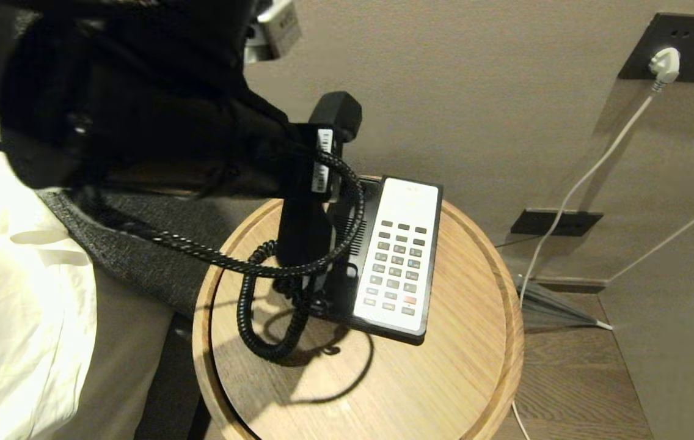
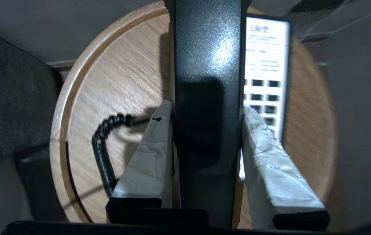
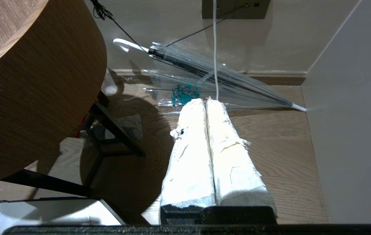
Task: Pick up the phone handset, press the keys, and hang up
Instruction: Dial the number
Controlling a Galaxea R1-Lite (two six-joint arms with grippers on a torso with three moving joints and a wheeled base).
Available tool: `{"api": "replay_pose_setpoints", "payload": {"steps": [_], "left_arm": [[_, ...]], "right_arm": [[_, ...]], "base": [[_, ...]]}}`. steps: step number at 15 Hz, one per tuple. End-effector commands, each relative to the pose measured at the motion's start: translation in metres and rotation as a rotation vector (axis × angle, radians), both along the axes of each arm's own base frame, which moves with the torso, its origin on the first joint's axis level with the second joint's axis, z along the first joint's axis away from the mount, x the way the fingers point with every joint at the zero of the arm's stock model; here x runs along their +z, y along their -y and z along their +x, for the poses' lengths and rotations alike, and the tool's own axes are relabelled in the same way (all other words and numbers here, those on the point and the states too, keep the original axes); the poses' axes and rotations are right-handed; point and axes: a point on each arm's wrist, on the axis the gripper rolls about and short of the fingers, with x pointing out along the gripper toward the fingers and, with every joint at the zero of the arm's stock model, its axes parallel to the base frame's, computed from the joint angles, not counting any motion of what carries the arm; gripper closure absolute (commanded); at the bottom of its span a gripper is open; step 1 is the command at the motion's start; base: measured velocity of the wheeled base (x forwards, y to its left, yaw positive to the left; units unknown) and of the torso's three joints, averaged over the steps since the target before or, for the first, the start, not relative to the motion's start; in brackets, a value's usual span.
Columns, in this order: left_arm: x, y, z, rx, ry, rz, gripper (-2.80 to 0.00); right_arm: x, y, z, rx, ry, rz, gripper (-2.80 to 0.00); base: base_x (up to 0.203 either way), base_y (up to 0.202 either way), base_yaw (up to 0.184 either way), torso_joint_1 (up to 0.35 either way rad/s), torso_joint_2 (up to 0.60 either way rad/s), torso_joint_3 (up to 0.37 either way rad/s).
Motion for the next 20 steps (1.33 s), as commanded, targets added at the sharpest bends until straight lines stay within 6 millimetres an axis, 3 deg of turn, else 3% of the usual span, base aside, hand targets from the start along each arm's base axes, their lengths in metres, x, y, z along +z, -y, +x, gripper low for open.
{"api": "replay_pose_setpoints", "payload": {"steps": [1,4,7,10,13,20], "left_arm": [[0.023,-0.032,-0.026,-0.014,0.031,-0.098,0.0],[0.033,-0.079,-0.064,-0.051,-0.013,-0.265,0.0],[0.025,-0.124,-0.1,-0.055,-0.085,-0.445,0.0],[0.011,-0.154,-0.124,-0.052,-0.164,-0.586,0.0],[-0.002,-0.168,-0.135,-0.052,-0.178,-0.601,0.0],[0.005,-0.169,-0.135,-0.043,-0.156,-0.611,0.0]], "right_arm": [[0.0,0.0,0.0,0.0,-0.001,0.0,0.0],[0.0,0.0,0.0,0.0,-0.002,0.0,0.0],[0.0,0.0,0.0,0.0,-0.001,0.0,0.0],[0.0,0.0,0.0,0.0,-0.001,0.0,0.0],[0.0,0.0,0.0,0.0,-0.001,0.0,0.0],[0.0,0.0,0.0,0.0,-0.001,0.0,0.0]], "base": [[0.0,0.0,0.0,0.0,0.0,0.0],[0.0,0.0,0.0,0.0,0.0,0.0],[0.0,0.0,0.0,0.0,0.0,0.0],[0.0,0.0,0.0,0.0,0.0,0.0],[0.0,0.0,0.0,0.0,0.0,0.0],[0.0,0.0,0.0,0.0,0.0,0.0]]}}
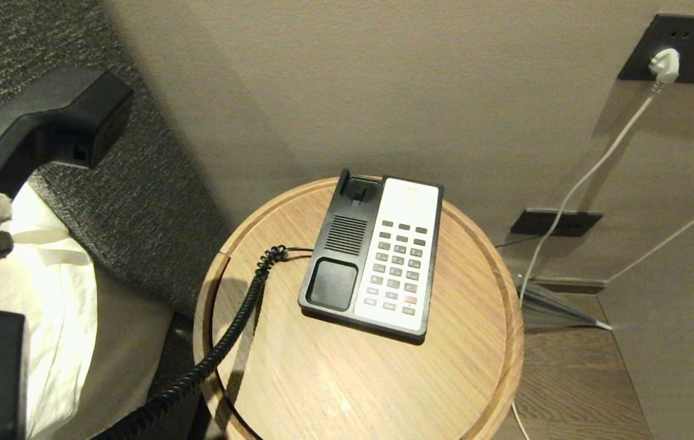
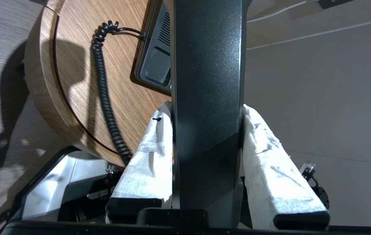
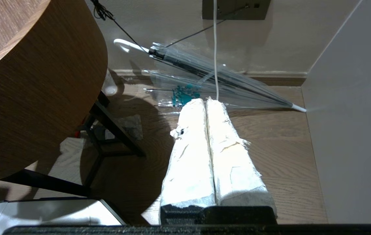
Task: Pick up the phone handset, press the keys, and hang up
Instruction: Dial the number
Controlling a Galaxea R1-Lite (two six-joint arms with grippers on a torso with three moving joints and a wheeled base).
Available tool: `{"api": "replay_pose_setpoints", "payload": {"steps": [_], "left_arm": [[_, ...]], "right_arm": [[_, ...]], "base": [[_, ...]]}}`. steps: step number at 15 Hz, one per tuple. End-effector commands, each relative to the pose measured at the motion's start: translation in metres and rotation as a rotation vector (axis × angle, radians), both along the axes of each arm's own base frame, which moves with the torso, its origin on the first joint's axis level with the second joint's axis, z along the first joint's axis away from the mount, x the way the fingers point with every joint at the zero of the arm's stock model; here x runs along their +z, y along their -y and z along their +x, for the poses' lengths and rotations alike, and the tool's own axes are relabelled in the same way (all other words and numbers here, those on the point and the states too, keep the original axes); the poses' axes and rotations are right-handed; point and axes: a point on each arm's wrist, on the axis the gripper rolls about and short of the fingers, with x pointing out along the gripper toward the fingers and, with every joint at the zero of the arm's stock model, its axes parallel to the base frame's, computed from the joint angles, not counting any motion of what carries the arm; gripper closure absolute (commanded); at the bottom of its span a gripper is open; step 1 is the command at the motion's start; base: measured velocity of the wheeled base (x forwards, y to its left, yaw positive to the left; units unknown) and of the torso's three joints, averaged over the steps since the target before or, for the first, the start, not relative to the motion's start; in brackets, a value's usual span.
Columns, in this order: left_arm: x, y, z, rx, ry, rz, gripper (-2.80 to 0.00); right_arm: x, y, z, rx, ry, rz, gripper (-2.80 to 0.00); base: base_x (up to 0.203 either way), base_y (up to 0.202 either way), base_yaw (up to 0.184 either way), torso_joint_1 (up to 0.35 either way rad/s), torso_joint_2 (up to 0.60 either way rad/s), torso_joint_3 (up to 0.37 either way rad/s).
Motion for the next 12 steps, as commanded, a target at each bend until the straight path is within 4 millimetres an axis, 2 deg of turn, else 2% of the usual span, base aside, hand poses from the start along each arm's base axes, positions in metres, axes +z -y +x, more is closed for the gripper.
{"api": "replay_pose_setpoints", "payload": {"steps": [1,6,8,12], "left_arm": [[0.0008,0.0004,0.0004,0.003,-0.002,-0.001,0.0],[-0.0012,-0.0001,0.0001,-0.018,0.055,0.078,0.0],[0.0011,0.0,0.0003,-0.016,0.061,0.074,0.0],[0.0017,0.0041,0.0041,-0.002,0.074,0.065,0.0]], "right_arm": [[0.0,0.0,0.0001,0.0,-0.001,0.0,0.0],[0.0,0.0,0.0,0.001,0.0,-0.004,0.0],[-0.0002,-0.0005,0.0,0.022,-0.001,-0.063,0.0],[0.0027,-0.0004,-0.001,0.019,0.007,-0.019,0.0]], "base": [[0.0,0.0,0.0,0.0,0.0,0.0],[0.0,0.0,0.0,0.0,0.0,0.0],[0.0,0.0,0.0,0.0,0.0,0.0],[0.0,0.0,0.0,0.0,0.0,0.0]]}}
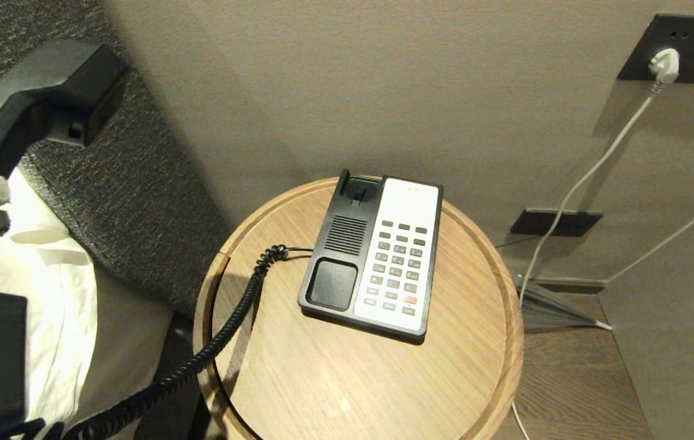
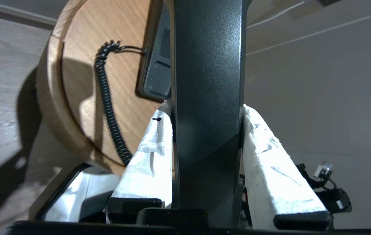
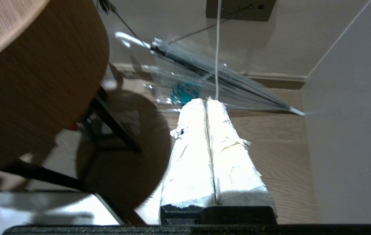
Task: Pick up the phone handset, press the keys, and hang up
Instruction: Dial the number
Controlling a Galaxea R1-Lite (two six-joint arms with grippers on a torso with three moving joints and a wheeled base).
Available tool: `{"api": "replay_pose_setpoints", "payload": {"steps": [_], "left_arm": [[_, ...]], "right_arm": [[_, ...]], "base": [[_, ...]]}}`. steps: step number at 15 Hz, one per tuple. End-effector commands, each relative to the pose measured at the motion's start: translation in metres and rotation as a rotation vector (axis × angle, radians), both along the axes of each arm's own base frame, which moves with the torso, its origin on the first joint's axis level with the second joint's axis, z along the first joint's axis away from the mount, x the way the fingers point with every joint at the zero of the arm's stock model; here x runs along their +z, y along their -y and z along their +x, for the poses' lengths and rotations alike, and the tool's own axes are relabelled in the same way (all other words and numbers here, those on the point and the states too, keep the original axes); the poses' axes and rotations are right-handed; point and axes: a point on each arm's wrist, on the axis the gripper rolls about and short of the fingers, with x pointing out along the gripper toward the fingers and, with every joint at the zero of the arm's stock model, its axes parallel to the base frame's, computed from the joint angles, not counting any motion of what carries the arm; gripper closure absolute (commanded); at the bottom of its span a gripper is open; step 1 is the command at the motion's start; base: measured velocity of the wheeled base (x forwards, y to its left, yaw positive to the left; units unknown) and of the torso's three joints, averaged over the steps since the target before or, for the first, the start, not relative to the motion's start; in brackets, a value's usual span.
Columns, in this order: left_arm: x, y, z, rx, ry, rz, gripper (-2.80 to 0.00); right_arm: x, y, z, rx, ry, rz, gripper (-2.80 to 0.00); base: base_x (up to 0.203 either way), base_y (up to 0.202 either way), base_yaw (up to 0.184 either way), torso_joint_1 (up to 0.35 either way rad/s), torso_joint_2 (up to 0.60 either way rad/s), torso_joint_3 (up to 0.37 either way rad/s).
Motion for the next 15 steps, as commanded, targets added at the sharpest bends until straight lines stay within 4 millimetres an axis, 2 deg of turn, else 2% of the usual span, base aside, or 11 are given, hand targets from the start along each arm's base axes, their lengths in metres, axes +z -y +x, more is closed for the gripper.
{"api": "replay_pose_setpoints", "payload": {"steps": [1,3,5,6,7,8,9,11,13,14,15], "left_arm": [[-0.002,0.003,0.002,0.003,-0.002,-0.005,0.0],[0.003,0.0,0.001,0.004,0.021,-0.032,0.0],[0.005,0.001,0.001,0.002,0.028,-0.036,0.0],[0.003,0.001,0.001,0.002,0.022,-0.029,0.0],[0.003,0.002,0.002,0.002,0.024,-0.029,0.0],[0.002,0.004,0.003,0.001,0.022,-0.026,0.0],[0.003,0.005,0.004,0.001,0.02,-0.023,0.0],[0.004,0.007,0.006,0.0,0.02,-0.021,0.0],[0.001,0.01,0.008,0.003,0.01,-0.011,0.0],[0.0,0.011,0.009,0.003,0.007,-0.004,0.0],[0.0,0.011,0.009,0.003,0.007,-0.004,0.0]], "right_arm": [[0.012,0.0,-0.004,0.005,0.039,0.019,0.0],[0.053,-0.001,-0.026,0.041,0.122,0.031,0.0],[0.118,-0.003,-0.068,0.086,0.25,0.056,0.0],[0.152,-0.004,-0.078,0.104,0.282,0.093,0.0],[0.178,-0.004,-0.072,0.123,0.254,0.124,0.0],[0.207,-0.005,-0.052,0.151,0.183,0.152,0.0],[0.231,-0.005,-0.018,0.186,0.078,0.178,0.0],[0.254,-0.006,0.059,0.263,-0.144,0.239,0.0],[0.252,-0.013,0.132,0.344,-0.357,0.304,0.0],[0.246,-0.024,0.159,0.4,-0.447,0.318,0.0],[0.241,-0.044,0.175,0.471,-0.512,0.312,0.0]], "base": [[0.0,0.0,0.0,0.0,0.0,0.0],[0.0,0.0,0.0,0.0,0.0,0.0],[0.0,0.0,0.0,0.0,0.0,0.0],[0.0,0.0,0.0,0.0,0.0,0.0],[0.0,0.0,0.0,0.0,0.0,0.0],[0.0,0.0,0.0,0.0,0.0,0.0],[0.0,0.0,0.0,0.0,0.0,0.0],[0.0,0.0,0.0,0.0,0.0,0.0],[0.0,0.0,0.0,0.0,0.0,0.0],[0.0,0.0,0.0,0.0,0.0,0.0],[0.0,0.0,0.0,0.0,0.0,0.0]]}}
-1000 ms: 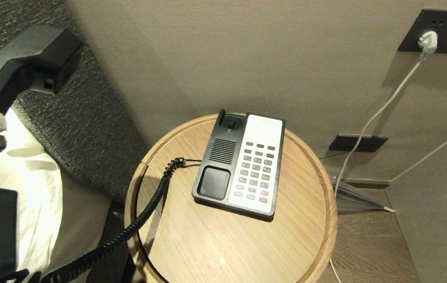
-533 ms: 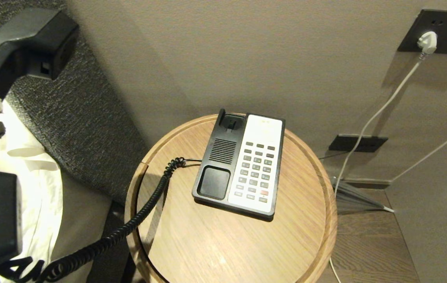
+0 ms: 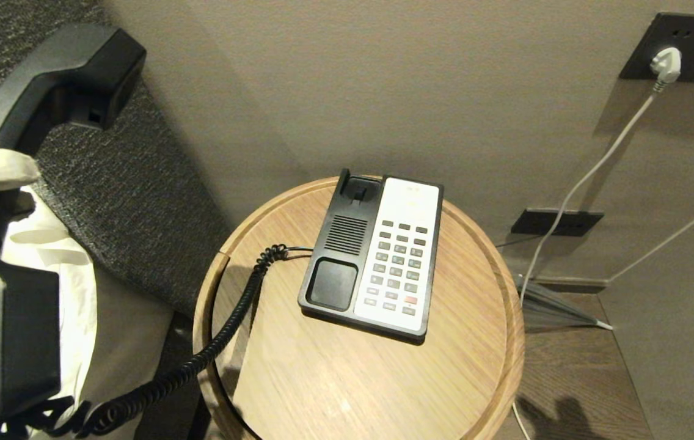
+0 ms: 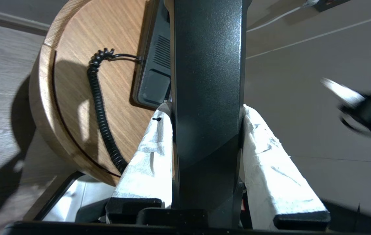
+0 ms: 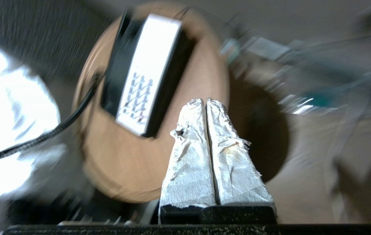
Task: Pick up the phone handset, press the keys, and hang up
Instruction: Dial the number
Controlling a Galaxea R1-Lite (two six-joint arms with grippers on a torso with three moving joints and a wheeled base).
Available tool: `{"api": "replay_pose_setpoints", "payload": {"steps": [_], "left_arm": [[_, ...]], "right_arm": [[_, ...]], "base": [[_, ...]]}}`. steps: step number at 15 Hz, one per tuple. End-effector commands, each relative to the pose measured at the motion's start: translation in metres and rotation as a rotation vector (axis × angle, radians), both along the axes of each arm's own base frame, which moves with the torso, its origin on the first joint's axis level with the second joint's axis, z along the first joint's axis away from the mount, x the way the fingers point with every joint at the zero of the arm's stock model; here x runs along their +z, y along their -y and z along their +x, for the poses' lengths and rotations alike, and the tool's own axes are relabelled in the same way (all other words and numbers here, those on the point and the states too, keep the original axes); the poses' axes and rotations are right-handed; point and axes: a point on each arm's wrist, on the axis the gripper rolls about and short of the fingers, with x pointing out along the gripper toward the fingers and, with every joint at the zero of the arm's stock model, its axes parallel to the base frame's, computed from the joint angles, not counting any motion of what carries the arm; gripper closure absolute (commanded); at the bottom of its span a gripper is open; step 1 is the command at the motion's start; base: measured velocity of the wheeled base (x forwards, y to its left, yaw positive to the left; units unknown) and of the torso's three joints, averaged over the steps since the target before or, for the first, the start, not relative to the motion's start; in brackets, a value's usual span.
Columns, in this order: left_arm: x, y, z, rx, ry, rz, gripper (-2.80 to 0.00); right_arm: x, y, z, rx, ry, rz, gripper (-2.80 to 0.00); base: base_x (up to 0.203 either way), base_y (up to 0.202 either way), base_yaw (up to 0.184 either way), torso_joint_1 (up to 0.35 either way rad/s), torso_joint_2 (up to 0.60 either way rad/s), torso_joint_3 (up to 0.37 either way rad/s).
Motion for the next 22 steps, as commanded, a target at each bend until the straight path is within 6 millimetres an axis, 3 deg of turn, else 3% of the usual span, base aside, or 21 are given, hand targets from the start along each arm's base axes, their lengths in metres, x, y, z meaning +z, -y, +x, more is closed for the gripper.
{"api": "replay_pose_setpoints", "payload": {"steps": [1,4,6,14,17,22], "left_arm": [[-0.002,0.002,0.002,0.003,-0.01,0.007,0.0],[-0.001,-0.001,-0.001,0.009,-0.004,-0.003,0.0],[-0.004,-0.002,-0.001,0.01,-0.009,0.001,0.0],[-0.014,-0.008,-0.005,0.018,-0.019,0.015,0.0],[-0.015,-0.009,-0.006,0.021,-0.015,0.017,0.0],[-0.016,-0.011,-0.007,0.027,-0.013,0.014,0.0]], "right_arm": [[-0.024,-0.042,0.067,0.121,-0.196,-0.04,0.0],[-0.041,-0.098,0.09,0.114,-0.148,-0.077,0.0],[-0.053,-0.117,0.095,0.056,-0.112,-0.106,0.0],[-0.083,-0.165,0.093,0.163,-0.176,-0.192,0.0],[-0.098,-0.179,0.104,0.13,-0.192,-0.233,0.0],[-0.105,-0.189,0.113,0.108,-0.164,-0.217,0.0]], "base": [[0.0,0.0,0.0,0.0,0.0,0.0],[0.0,0.0,0.0,0.0,0.0,0.0],[0.0,0.0,0.0,0.0,0.0,0.0],[0.0,0.0,0.0,0.0,0.0,0.0],[0.0,0.0,0.0,0.0,0.0,0.0],[0.0,0.0,0.0,0.0,0.0,0.0]]}}
